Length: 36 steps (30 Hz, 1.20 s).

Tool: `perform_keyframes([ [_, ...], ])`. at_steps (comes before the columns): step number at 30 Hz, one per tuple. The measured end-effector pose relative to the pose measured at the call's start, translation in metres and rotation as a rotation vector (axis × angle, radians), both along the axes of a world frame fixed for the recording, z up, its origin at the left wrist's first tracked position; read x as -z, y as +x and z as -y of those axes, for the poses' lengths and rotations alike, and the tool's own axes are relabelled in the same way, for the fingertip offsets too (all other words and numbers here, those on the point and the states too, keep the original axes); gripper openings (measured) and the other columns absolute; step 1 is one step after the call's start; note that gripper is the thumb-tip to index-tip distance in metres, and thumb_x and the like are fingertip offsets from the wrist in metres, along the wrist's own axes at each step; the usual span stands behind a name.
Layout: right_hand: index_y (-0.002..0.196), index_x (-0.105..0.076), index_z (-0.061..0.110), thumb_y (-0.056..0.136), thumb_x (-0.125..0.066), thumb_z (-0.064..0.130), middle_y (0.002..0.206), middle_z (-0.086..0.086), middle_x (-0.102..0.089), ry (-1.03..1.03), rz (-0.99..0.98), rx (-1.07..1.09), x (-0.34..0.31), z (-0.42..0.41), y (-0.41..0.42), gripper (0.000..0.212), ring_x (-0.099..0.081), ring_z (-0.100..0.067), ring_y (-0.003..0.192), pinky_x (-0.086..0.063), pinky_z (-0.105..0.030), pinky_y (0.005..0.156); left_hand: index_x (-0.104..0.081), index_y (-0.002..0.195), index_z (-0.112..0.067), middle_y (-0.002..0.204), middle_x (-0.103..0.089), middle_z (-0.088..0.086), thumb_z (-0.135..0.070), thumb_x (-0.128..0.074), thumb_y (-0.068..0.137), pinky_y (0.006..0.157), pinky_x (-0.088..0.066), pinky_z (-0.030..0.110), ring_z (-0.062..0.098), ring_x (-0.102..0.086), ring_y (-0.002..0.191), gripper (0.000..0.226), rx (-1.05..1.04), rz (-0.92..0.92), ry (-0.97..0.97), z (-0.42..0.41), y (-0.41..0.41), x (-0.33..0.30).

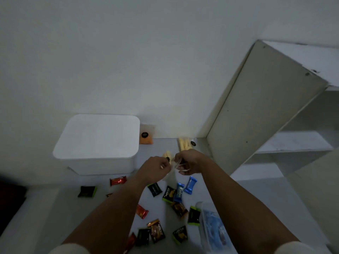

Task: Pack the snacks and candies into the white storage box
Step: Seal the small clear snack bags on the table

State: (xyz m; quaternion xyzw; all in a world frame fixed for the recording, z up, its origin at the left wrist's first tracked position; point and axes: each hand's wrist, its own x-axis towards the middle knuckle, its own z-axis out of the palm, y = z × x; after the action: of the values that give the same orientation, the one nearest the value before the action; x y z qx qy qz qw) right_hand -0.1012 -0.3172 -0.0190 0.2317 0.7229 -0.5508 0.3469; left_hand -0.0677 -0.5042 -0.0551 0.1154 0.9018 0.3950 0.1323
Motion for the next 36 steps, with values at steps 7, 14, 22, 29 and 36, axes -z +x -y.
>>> perform_keyframes([
  [7, 0.109, -0.075, 0.015, 0.072, -0.081, 0.056, 0.097, -0.007, -0.075, -0.145, -0.182, 0.063, -0.005, 0.016, 0.037, 0.055, -0.072, -0.023, 0.096, -0.059, -0.039, 0.085, -0.067, 0.082, -0.019, 0.084, -0.073, 0.002, -0.02, -0.053, 0.098, 0.077, -0.057, 0.042, 0.016, -0.069, 0.075, 0.022, -0.068, -0.065, 0.064, 0.004, 0.021, -0.017],
  [14, 0.103, -0.076, 0.007, 0.093, -0.067, 0.015, 0.099, -0.012, -0.077, -0.142, -0.367, 0.126, 0.008, 0.023, 0.063, 0.016, -0.074, -0.02, 0.086, -0.06, -0.033, 0.077, -0.064, 0.079, -0.019, 0.081, -0.074, 0.003, -0.017, -0.054, 0.099, 0.077, -0.063, 0.047, 0.017, -0.075, 0.074, 0.023, -0.182, 0.019, 0.227, 0.013, 0.032, -0.018],
  [22, 0.085, -0.063, 0.023, 0.085, -0.064, 0.016, 0.074, 0.0, -0.071, 0.33, -0.753, 0.297, 0.014, 0.028, 0.079, 0.007, -0.072, -0.016, 0.065, -0.062, -0.043, 0.066, -0.052, 0.073, -0.018, 0.07, -0.072, 0.0, -0.03, -0.056, 0.09, 0.071, -0.059, 0.045, 0.015, -0.072, 0.068, 0.021, -0.329, -0.025, 0.136, 0.004, 0.044, -0.028],
  [29, 0.093, -0.056, 0.022, 0.093, -0.057, 0.009, 0.082, 0.006, -0.06, 0.305, -1.049, 0.083, 0.013, 0.036, 0.089, 0.013, -0.064, -0.019, 0.067, -0.054, -0.045, 0.06, -0.054, 0.079, -0.016, 0.076, -0.072, 0.004, -0.037, -0.06, 0.082, 0.07, -0.063, 0.048, 0.014, -0.074, 0.067, 0.023, -0.361, 0.098, 0.186, -0.009, 0.041, -0.038],
  [36, 0.112, -0.074, 0.015, 0.1, -0.047, 0.014, 0.108, -0.009, -0.054, 0.683, -0.946, -0.182, 0.018, 0.023, 0.083, 0.03, -0.058, -0.024, 0.082, -0.046, -0.03, 0.073, -0.047, 0.076, -0.016, 0.078, -0.071, 0.01, -0.03, -0.057, 0.091, 0.071, -0.06, 0.054, 0.008, -0.073, 0.061, 0.023, -0.303, 0.014, 0.147, -0.013, 0.036, -0.033],
])
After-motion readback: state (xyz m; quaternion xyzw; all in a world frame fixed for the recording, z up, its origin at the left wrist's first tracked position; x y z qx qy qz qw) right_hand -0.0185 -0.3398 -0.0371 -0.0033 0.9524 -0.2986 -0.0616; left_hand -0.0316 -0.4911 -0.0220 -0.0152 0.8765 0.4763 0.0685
